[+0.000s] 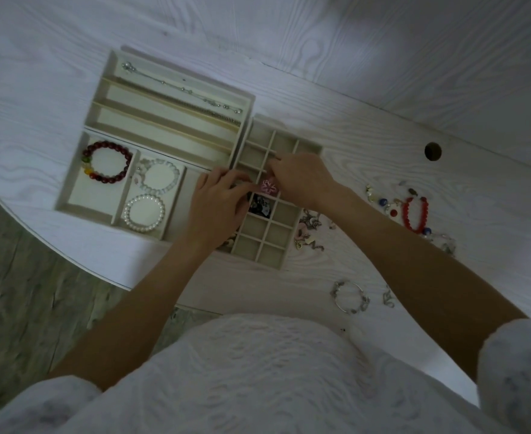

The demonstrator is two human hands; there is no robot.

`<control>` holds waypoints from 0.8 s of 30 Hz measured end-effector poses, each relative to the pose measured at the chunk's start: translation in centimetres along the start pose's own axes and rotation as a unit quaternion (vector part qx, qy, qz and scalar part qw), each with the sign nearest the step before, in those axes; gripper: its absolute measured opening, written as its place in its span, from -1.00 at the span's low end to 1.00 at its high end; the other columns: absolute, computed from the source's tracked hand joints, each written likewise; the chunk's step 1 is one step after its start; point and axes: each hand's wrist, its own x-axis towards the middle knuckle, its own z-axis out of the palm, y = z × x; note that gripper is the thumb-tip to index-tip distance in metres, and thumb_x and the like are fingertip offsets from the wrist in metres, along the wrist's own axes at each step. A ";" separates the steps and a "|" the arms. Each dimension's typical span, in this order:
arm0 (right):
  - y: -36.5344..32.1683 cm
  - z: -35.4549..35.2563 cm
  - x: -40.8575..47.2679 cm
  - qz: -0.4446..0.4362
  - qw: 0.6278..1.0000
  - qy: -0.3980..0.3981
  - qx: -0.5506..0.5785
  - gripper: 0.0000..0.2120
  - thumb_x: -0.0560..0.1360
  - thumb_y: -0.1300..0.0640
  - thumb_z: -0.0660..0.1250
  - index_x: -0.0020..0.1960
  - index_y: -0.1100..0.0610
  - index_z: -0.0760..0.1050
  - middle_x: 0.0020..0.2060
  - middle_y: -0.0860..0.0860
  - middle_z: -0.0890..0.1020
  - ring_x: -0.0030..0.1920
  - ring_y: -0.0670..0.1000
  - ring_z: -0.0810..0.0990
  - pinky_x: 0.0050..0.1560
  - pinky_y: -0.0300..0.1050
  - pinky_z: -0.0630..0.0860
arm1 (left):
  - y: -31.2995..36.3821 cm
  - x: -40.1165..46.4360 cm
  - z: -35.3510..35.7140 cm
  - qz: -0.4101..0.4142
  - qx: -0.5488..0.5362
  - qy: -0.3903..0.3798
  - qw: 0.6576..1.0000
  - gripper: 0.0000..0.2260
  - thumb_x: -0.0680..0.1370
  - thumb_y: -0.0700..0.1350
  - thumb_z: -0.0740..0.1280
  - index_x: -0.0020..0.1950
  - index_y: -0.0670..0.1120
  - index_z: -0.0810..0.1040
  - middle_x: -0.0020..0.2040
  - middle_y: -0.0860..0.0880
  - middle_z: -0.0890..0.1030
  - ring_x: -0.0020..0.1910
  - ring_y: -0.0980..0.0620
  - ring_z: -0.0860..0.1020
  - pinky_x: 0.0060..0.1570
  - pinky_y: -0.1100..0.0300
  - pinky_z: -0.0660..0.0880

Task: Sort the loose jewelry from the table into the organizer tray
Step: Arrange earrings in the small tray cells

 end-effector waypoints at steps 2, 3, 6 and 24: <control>-0.1 0.3 0.0 0.022 0.999 0.017 0.028 -0.81 0.60 0.16 0.12 0.04 0.17 0.50 -0.09 0.06 0.60 -0.18 0.06 0.57 -0.28 -0.13 0.39 | 0.1 0.1 0.0 -0.005 -0.003 0.002 1.000 -0.73 0.46 -0.14 0.18 0.01 -0.07 0.65 0.02 -0.01 0.62 0.02 -0.11 0.47 -0.07 0.07 0.32; -0.2 0.5 -0.1 0.032 0.999 0.023 0.036 -0.80 0.60 0.15 0.12 0.06 0.16 0.51 -0.08 0.06 0.60 -0.15 0.07 0.59 -0.26 -0.13 0.40 | 0.1 0.1 0.0 -0.006 -0.004 0.003 1.000 -0.73 0.46 -0.14 0.18 0.00 -0.06 0.65 0.02 -0.01 0.63 0.02 -0.10 0.47 -0.07 0.08 0.31; -0.7 0.4 -0.3 0.056 0.998 0.036 0.011 -0.80 0.60 0.15 0.16 0.00 0.13 0.56 -0.10 0.03 0.60 -0.17 0.04 0.59 -0.32 -0.15 0.36 | 0.2 0.2 0.0 -0.007 -0.003 -0.003 1.000 -0.74 0.46 -0.13 0.18 -0.01 -0.07 0.65 0.02 -0.02 0.62 0.02 -0.12 0.48 -0.06 0.09 0.30; -0.9 1.8 -1.6 0.113 0.989 0.041 0.087 -0.68 0.60 -0.02 0.12 0.09 0.10 0.58 -0.07 0.06 0.60 -0.08 0.09 0.58 -0.27 -0.14 0.31 | 0.4 0.6 0.4 0.017 0.057 -0.038 0.998 -0.67 0.44 -0.12 0.16 0.07 0.00 0.65 0.09 -0.08 0.56 0.07 -0.12 0.45 -0.01 0.07 0.28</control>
